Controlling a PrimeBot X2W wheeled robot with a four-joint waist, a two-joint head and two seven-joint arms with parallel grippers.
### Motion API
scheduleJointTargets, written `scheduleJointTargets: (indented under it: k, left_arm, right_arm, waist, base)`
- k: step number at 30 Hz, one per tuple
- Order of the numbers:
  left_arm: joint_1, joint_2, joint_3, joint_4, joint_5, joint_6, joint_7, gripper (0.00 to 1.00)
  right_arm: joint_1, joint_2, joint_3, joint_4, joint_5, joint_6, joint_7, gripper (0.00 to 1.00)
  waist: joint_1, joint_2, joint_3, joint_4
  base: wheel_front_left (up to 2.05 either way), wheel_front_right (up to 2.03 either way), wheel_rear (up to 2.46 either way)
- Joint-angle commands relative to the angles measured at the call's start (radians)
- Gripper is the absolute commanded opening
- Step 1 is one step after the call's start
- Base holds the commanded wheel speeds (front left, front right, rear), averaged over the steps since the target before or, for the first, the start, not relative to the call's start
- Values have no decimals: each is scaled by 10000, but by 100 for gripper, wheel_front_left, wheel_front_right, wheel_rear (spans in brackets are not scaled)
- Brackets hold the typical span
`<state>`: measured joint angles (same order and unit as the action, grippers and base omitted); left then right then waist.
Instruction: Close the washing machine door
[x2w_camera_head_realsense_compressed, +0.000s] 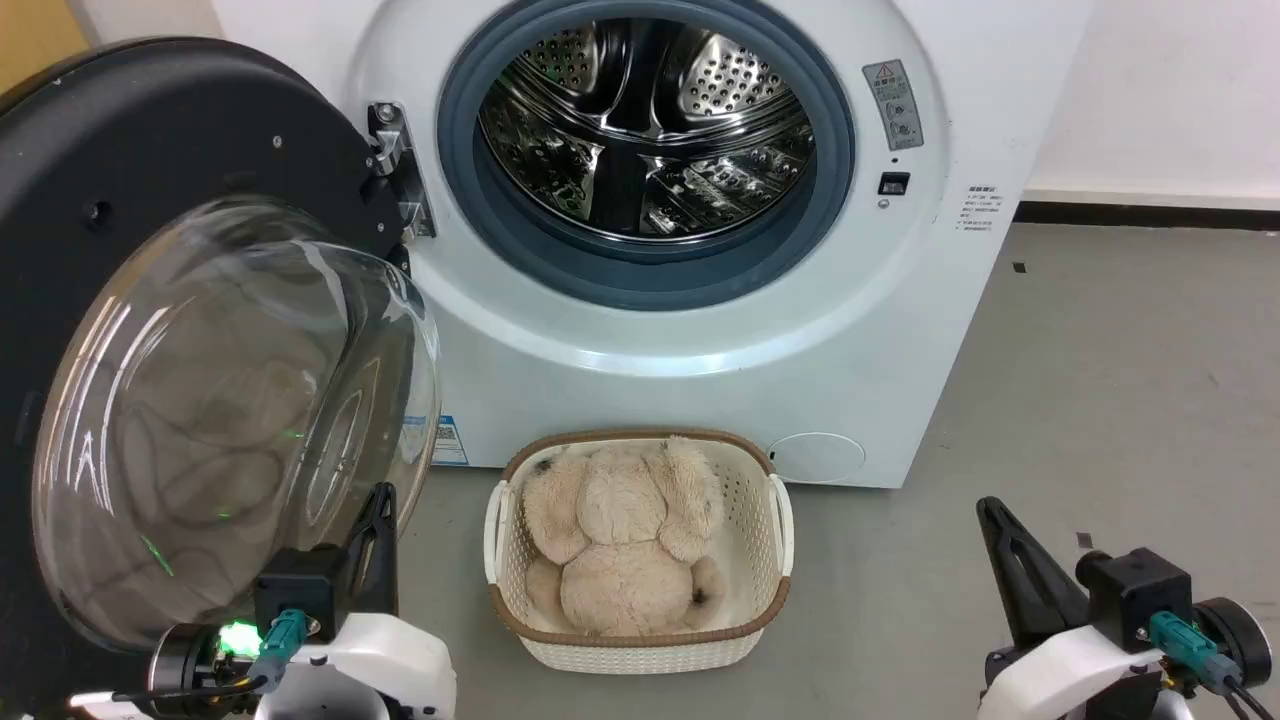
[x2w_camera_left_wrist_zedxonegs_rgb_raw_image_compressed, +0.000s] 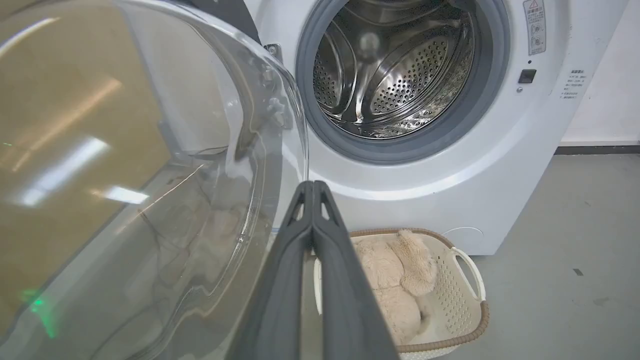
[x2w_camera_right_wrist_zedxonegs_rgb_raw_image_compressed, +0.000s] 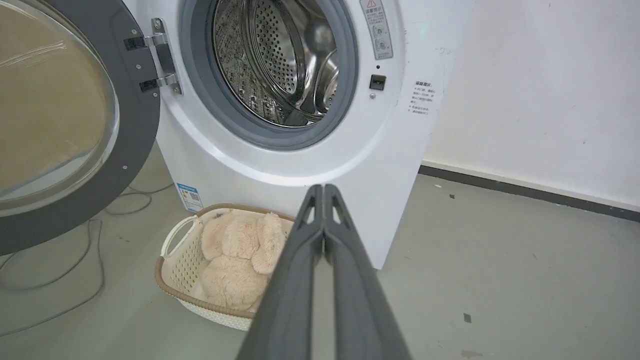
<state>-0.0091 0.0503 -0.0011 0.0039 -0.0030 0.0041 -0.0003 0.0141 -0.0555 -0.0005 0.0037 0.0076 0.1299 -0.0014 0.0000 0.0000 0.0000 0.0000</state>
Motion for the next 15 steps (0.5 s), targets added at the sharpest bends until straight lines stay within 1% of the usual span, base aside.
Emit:
scheduleJointTargets:
  k: [1,15]
  left_arm:
    - [91,-1,11,-39,30,-41,3,0]
    - [91,-1,11,-39,30,-41,3,0]
  right_arm:
    - [-141,53,5,-37,-76,8,14,0]
    - [-141,53,5,-37,-76,8,14,0]
  waist:
    - [0,0,0,0]
    - [0,0,0,0]
  base:
    - [0,0,0]
    - [0,0,0]
